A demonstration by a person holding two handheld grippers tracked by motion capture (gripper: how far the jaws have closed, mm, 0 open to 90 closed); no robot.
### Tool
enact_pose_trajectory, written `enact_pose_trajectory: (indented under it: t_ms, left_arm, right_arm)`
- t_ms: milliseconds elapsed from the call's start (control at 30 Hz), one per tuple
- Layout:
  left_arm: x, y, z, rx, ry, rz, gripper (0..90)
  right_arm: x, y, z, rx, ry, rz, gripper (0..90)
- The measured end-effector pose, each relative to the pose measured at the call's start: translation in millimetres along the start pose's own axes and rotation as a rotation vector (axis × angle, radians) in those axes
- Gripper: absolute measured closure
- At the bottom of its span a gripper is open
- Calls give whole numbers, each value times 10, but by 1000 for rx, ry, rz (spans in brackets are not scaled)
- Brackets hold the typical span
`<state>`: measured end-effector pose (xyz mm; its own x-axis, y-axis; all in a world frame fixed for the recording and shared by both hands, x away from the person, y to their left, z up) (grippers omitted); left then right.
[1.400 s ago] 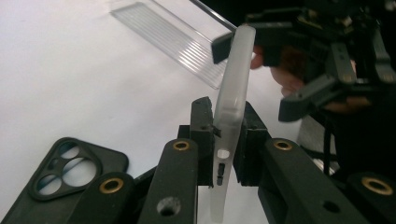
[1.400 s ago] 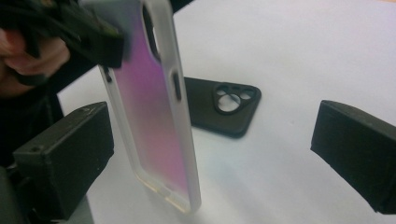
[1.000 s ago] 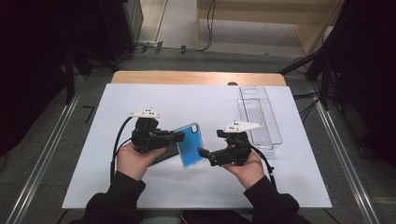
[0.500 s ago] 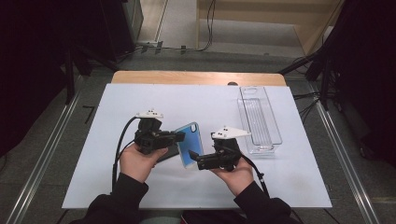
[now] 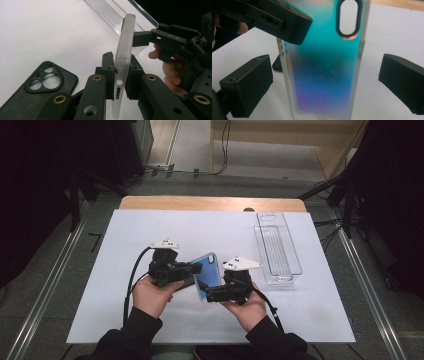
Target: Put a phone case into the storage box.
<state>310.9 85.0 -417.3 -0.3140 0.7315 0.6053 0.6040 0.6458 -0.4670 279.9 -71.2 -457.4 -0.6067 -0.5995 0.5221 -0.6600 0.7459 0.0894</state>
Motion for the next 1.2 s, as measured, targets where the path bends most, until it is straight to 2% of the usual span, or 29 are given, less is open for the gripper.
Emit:
enact_pose_trajectory:
  t_ms: [433, 533, 567, 600, 700, 967, 1100, 1200]
  left_arm:
    - [-81, -98, 40, -6, 12, 13, 804]
    - [-97, -116, 51, -9, 15, 11, 803]
    - [-101, -121, 54, -8, 15, 11, 804]
    - [-105, -124, 55, -9, 15, 11, 803]
    - [-106, -118, 52, -6, 12, 11, 803]
    - [-99, -127, 53, -19, 5, 12, 798]
    - [-77, -124, 43, -27, -5, 3, 694]
    - [-59, -105, 34, -13, -7, 15, 620]
  right_arm:
    - [-73, 17, 10, -5, 9, 26, 0]
    - [-83, 7, 17, 6, 16, 37, 0]
    - [-85, 1, 18, 4, 15, 39, 35]
    - [-77, -8, 20, -2, 11, 17, 99]
    - [-69, -4, 22, -1, 4, -5, 152]
    - [-62, -13, 15, 0, 15, -30, 165]
    - [-63, -21, 11, -3, 20, -36, 166]
    - [-70, -42, 20, -13, 29, -37, 166]
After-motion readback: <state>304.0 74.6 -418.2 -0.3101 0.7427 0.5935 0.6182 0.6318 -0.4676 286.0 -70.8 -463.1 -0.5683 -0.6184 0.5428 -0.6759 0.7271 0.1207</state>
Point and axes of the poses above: each handheld gripper's, and its own axes: x roughly backward along the jaws, z roughly out of its underside, y roughly to its left, the point moved 4 cm from there along -x, roughly forward along the jaws, and after that the axes turned 8 degrees about x, right-handed, at the moved point
